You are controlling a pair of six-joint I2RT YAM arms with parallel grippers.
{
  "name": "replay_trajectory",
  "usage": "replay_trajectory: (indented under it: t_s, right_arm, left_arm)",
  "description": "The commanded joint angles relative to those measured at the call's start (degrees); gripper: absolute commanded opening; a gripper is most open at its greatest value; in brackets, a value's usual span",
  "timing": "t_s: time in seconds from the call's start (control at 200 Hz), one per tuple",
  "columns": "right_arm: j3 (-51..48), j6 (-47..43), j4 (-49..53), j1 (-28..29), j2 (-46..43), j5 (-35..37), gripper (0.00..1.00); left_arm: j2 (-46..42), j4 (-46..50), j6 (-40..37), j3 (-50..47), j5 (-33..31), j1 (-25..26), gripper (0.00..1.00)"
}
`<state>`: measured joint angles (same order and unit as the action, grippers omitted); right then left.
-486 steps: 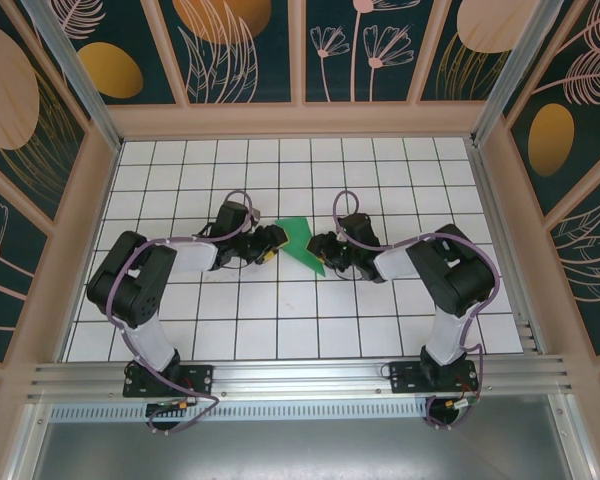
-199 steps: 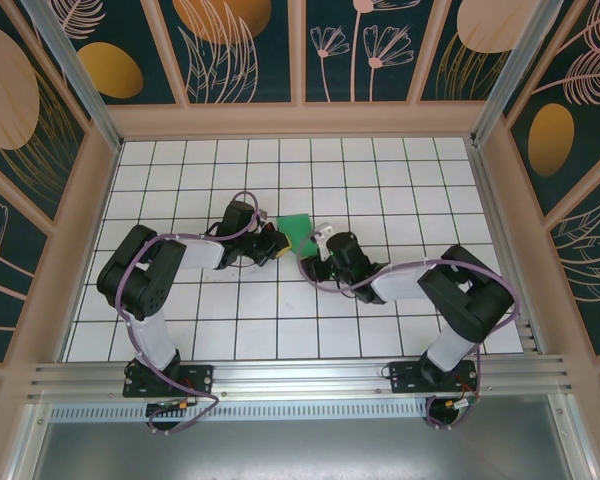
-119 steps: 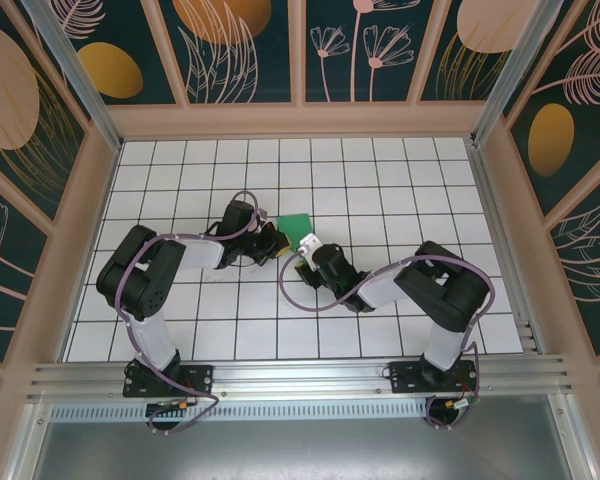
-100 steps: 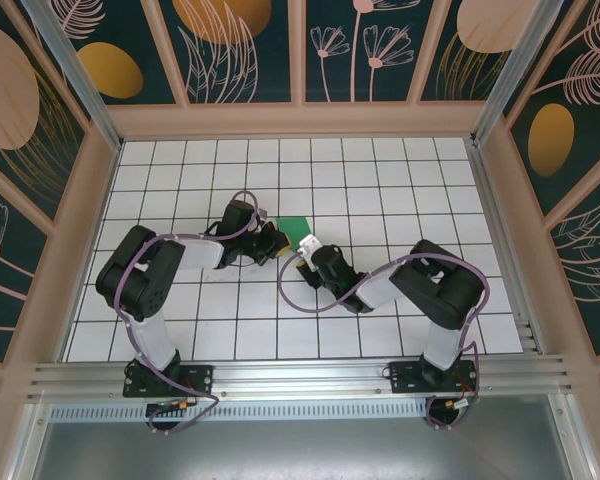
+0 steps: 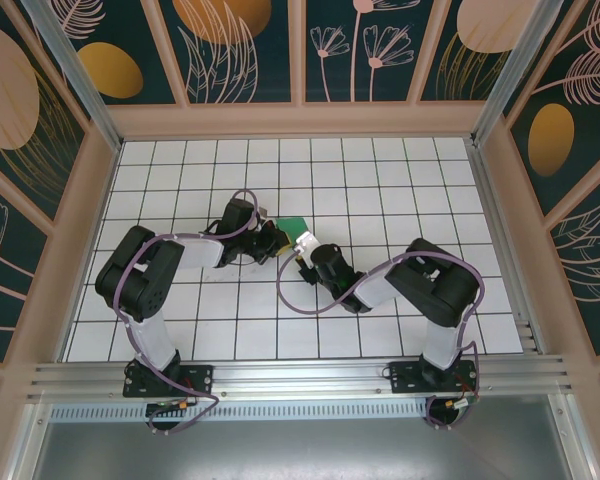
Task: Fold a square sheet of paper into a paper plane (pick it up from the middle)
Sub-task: Fold the wing for the fifth time at the center of the table.
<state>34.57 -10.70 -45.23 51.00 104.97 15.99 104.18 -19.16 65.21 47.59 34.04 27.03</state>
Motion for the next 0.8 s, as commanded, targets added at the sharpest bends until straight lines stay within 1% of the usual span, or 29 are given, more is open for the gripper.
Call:
replay_trajectory:
  t_s: [0.0, 0.04, 0.11, 0.2, 0.26, 0.305, 0.41, 0.555, 0.671, 0.796]
  right_arm:
    - [1.2, -0.03, -1.74, 0.2, 0.51, -1.74, 0.18]
    - [1.23, 0.38, -1.17, 0.0, 0.33, -2.44, 0.15]
    - [1.08, 1.78, -0.41, -0.52, -0.16, -3.97, 0.12]
    - [0.09, 3.92, -0.25, -1.39, -1.54, -7.09, 0.08]
    - [-0.46, 5.71, 0.0, -2.03, -2.67, -9.37, 0.07]
    - [-0.88, 7.1, 0.25, -2.71, -3.46, -11.52, 0.06]
    - [-1.26, 10.21, 0.71, -3.96, -4.68, -14.85, 0.04]
    - [-0.95, 15.53, 1.69, -5.78, -5.08, -22.12, 0.01]
    - [-0.72, 21.45, 1.75, -7.67, -5.18, -27.82, 0.0]
    - [-0.29, 28.46, 1.78, -9.62, -4.99, -32.64, 0.0]
  left_arm:
    - [-1.7, 2.51, -1.15, 1.7, -0.04, 0.36, 0.04]
    - [-2.07, 3.51, -1.7, 2.11, -0.34, 0.22, 0.09]
    - [-3.11, 5.2, -3.7, 3.38, -0.44, 0.06, 0.18]
    - [-5.36, 8.48, -6.19, 5.51, -1.77, -0.62, 0.34]
    - [-5.6, 10.44, -7.24, 6.57, -2.68, -1.31, 0.4]
    - [-7.69, 11.04, -7.63, 6.7, -3.04, -1.97, 0.44]
    - [-8.4, 11.7, -7.97, 5.73, -3.69, -3.74, 0.47]
    - [-11.61, 10.73, -8.43, 3.13, -6.25, -4.93, 0.51]
    - [-14.2, 6.56, -8.47, -0.38, -6.86, -4.91, 0.54]
    - [-16.37, -1.0, -8.16, -5.85, -6.23, -4.97, 0.54]
